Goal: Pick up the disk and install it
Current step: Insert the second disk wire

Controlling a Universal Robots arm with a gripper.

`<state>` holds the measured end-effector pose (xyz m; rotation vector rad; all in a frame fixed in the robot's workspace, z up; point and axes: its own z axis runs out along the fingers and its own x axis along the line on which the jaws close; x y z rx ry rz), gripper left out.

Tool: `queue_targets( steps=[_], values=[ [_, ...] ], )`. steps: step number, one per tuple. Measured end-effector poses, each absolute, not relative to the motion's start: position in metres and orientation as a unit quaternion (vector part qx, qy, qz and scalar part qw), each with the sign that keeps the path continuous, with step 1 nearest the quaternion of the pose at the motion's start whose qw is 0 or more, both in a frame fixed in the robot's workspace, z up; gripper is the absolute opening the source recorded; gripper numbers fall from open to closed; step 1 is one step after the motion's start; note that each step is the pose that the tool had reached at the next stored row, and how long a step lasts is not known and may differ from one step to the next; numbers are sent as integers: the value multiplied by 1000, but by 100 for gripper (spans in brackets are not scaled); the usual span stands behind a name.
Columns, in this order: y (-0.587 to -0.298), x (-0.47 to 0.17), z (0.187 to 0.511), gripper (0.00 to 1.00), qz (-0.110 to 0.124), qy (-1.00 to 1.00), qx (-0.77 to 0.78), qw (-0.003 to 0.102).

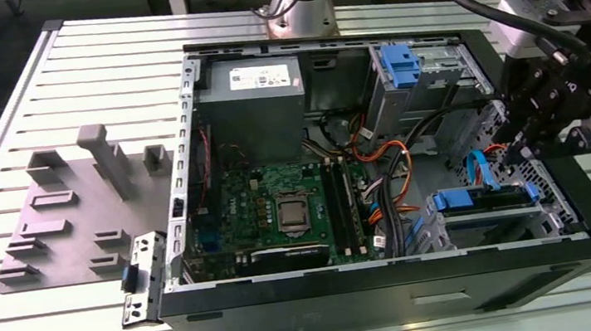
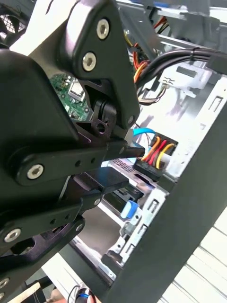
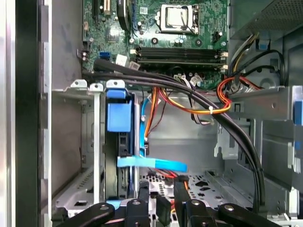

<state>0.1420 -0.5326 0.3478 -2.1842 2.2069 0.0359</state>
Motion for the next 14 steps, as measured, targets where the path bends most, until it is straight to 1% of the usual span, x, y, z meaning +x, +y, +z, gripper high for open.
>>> queue_targets(
  steps=[14],
  values=[
    [-531, 157, 343, 35, 11, 711, -703, 18]
  ],
)
